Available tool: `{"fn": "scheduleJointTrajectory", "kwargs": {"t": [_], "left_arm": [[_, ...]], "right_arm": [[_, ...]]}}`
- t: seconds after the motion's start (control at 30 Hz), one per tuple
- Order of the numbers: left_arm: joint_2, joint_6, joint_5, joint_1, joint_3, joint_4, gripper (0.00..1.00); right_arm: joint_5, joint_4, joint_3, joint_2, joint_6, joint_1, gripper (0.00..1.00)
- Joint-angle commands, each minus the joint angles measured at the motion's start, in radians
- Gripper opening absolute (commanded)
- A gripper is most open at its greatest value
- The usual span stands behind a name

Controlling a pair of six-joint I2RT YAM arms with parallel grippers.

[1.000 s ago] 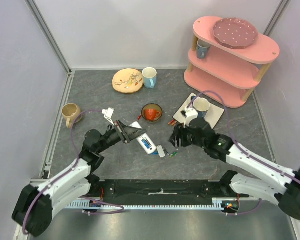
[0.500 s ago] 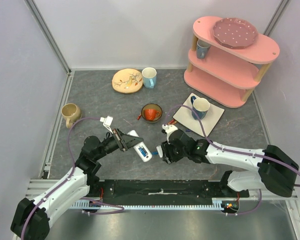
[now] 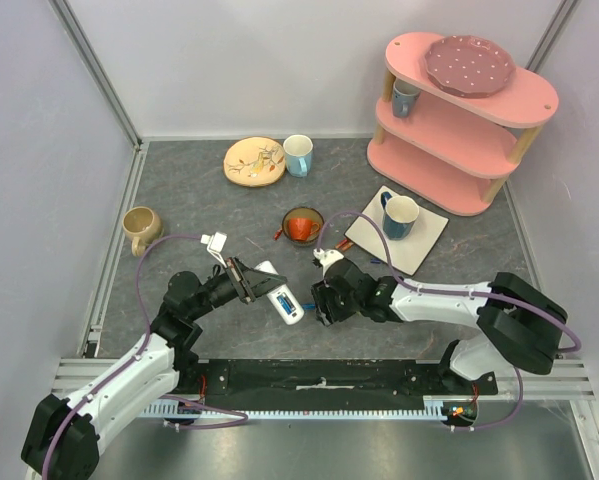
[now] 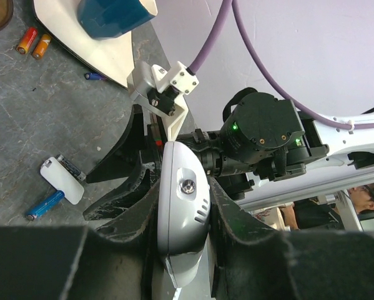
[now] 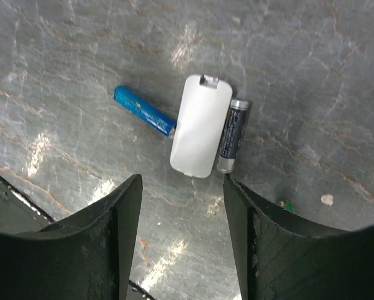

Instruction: Load the batteries into the remote control

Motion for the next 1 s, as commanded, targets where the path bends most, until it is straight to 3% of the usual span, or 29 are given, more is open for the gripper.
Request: {"fn": "scheduleJointTrajectory", "kwargs": {"t": [0.0,0.5,0.73,0.97], "left_arm": [[-0.009,0.033,0.012,0.006,0.004,0.044,0.02],[-0.006,0.038,0.009,0.007,-0.002,0.039,0.02],[-0.011,0.038,0.009,0.007,-0.005,0.042,0.02],[-0.012,0.032,0.009,0.007,-0.006,0.052,0.02]], "right_arm": [[0.068,0.015,0.032,0.046,0.003,0.000,0.63],[0.258,-0.069,0.070,0.106,0.005,0.000,0.61],[0.246,-0.069,0.050,-0.006,-0.004,0.015,0.69],[0.261,-0.098,0.067,-0.028,-0.007,0.075,0.68]]}}
